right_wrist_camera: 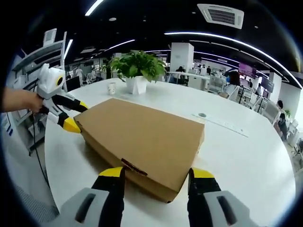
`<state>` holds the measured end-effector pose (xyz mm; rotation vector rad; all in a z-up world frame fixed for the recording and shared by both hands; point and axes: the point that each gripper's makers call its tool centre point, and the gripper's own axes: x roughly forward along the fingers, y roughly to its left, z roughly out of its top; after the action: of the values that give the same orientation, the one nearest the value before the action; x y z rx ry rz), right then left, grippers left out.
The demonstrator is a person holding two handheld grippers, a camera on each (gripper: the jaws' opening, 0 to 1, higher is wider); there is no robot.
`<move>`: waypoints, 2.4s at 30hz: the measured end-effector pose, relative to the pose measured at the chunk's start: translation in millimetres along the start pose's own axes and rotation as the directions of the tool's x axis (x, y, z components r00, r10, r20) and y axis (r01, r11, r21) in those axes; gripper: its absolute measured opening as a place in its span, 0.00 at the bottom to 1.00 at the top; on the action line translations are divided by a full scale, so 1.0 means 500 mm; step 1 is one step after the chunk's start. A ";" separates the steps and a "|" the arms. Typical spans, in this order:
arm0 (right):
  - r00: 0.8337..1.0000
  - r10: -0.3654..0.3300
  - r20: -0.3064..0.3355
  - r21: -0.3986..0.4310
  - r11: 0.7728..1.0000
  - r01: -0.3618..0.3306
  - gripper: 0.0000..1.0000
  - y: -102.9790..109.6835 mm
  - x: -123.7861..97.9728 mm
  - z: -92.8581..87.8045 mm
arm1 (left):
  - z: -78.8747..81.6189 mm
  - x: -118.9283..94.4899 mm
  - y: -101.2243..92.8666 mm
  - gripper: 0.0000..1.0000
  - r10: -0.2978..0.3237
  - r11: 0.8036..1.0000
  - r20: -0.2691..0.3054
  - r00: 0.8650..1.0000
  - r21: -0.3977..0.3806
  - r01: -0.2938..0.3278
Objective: Operate the shoe box by opening the lid, removing the specified soft item, and placing it in the target area until the item is outside and the box remains undamaged.
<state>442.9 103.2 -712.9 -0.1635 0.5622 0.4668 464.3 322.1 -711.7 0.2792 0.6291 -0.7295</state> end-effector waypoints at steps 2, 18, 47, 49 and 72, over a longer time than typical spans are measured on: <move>1.000 -0.004 -0.001 0.001 1.000 0.004 0.50 0.005 -0.001 0.000 | -0.002 -0.002 0.002 0.56 -0.003 1.000 -0.002 1.000 0.002 0.003; 1.000 -0.029 -0.010 0.014 0.999 0.029 0.50 0.053 -0.002 0.000 | -0.024 -0.026 0.025 0.56 -0.024 1.000 -0.024 0.999 0.017 0.025; 1.000 -0.022 -0.020 0.008 1.000 0.022 0.49 0.131 0.009 0.009 | -0.068 -0.081 0.061 0.56 -0.020 1.000 -0.047 0.999 0.015 0.020; 1.000 -0.020 -0.020 0.009 1.000 0.020 0.49 0.135 0.009 0.010 | -0.070 -0.083 0.061 0.56 -0.019 1.000 -0.047 0.999 0.015 0.020; 1.000 -0.006 -0.010 0.000 1.000 0.006 0.49 0.140 0.008 0.011 | -0.077 -0.090 0.065 0.56 -0.004 1.000 -0.031 0.999 0.000 0.004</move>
<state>415.5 168.2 -712.3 -0.1674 0.5713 0.4605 444.4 386.6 -712.9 0.2902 0.6595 -0.7306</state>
